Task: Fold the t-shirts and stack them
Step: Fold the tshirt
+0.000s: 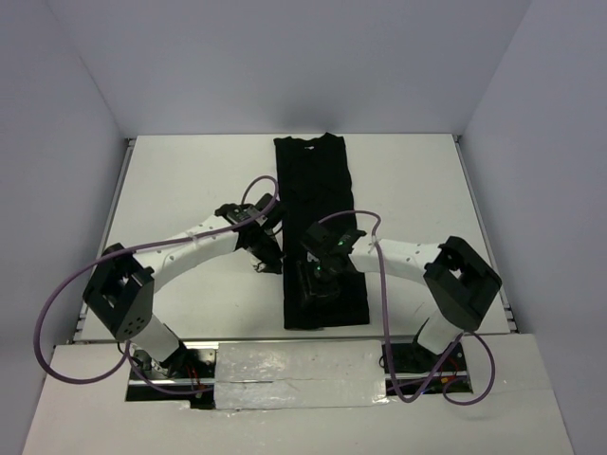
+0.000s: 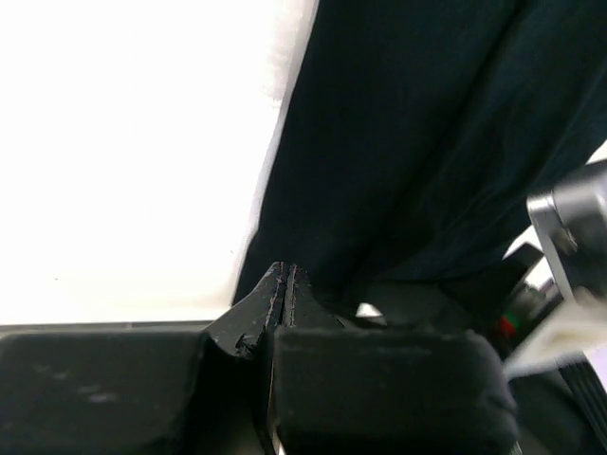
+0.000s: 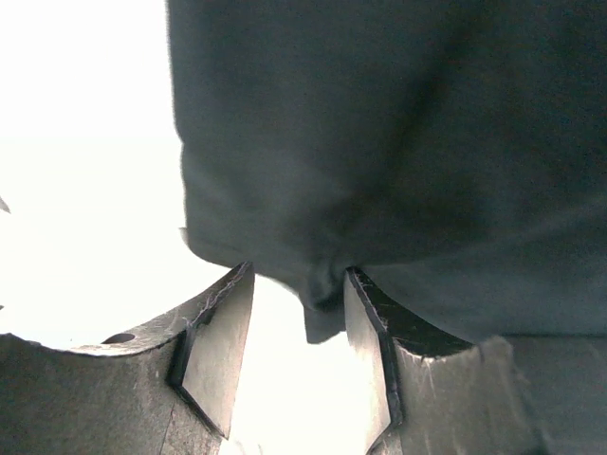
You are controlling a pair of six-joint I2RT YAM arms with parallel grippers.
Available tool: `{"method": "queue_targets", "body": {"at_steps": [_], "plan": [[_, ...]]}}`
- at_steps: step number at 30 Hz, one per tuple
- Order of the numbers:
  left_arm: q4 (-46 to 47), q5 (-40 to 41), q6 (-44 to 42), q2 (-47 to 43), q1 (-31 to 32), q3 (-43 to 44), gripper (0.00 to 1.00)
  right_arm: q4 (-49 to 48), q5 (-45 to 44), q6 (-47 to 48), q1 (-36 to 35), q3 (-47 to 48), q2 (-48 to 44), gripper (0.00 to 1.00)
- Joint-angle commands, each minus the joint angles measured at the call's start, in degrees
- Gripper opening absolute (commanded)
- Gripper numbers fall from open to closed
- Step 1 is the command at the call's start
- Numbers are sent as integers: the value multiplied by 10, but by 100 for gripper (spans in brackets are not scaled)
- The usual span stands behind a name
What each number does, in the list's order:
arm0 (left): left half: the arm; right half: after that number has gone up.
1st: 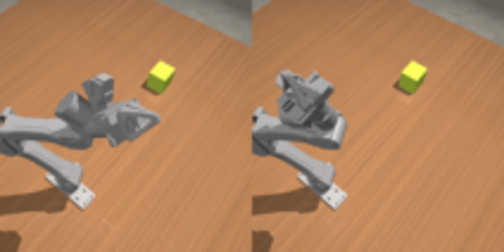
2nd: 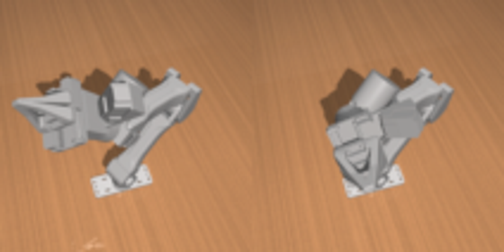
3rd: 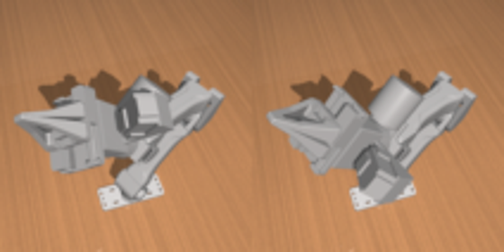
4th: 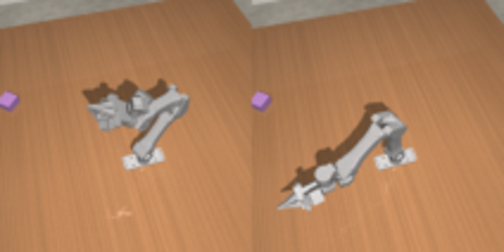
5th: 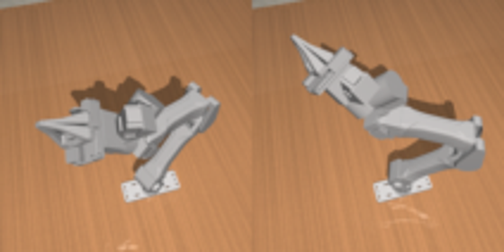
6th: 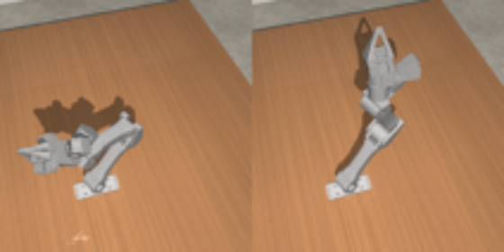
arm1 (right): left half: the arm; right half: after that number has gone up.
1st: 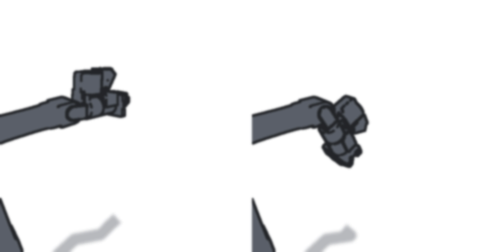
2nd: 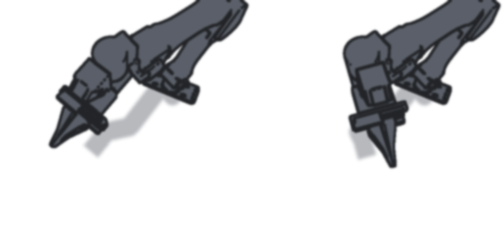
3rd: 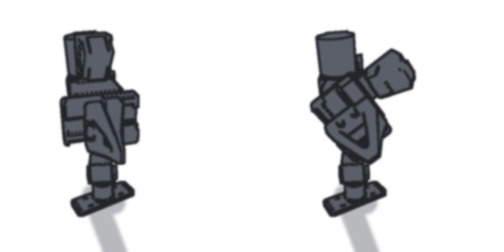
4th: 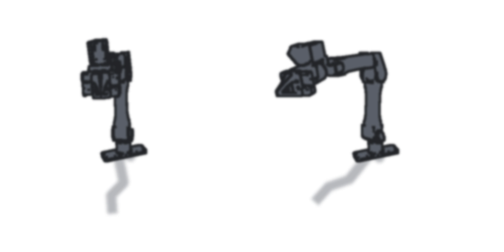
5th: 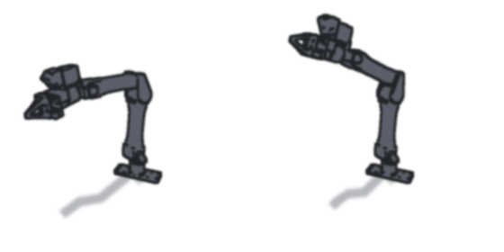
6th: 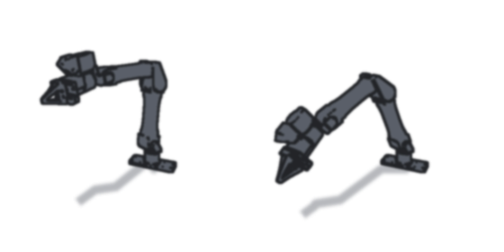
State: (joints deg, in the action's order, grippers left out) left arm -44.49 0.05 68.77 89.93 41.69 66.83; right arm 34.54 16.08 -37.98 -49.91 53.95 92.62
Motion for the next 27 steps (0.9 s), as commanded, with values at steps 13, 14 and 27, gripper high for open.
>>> {"method": "queue_targets", "body": {"at_steps": [13, 14, 27], "plan": [[18, -7, -50, 7, -14, 17, 0, -19, -10, -43, 11, 12, -51, 49], [21, -10, -51, 7, -14, 16, 0, -21, -18, -46, 15, -3, -78, 49], [72, -81, -27, -6, -18, -61, 0, -177, 56, 9, 81, -118, 29, 19]]}}
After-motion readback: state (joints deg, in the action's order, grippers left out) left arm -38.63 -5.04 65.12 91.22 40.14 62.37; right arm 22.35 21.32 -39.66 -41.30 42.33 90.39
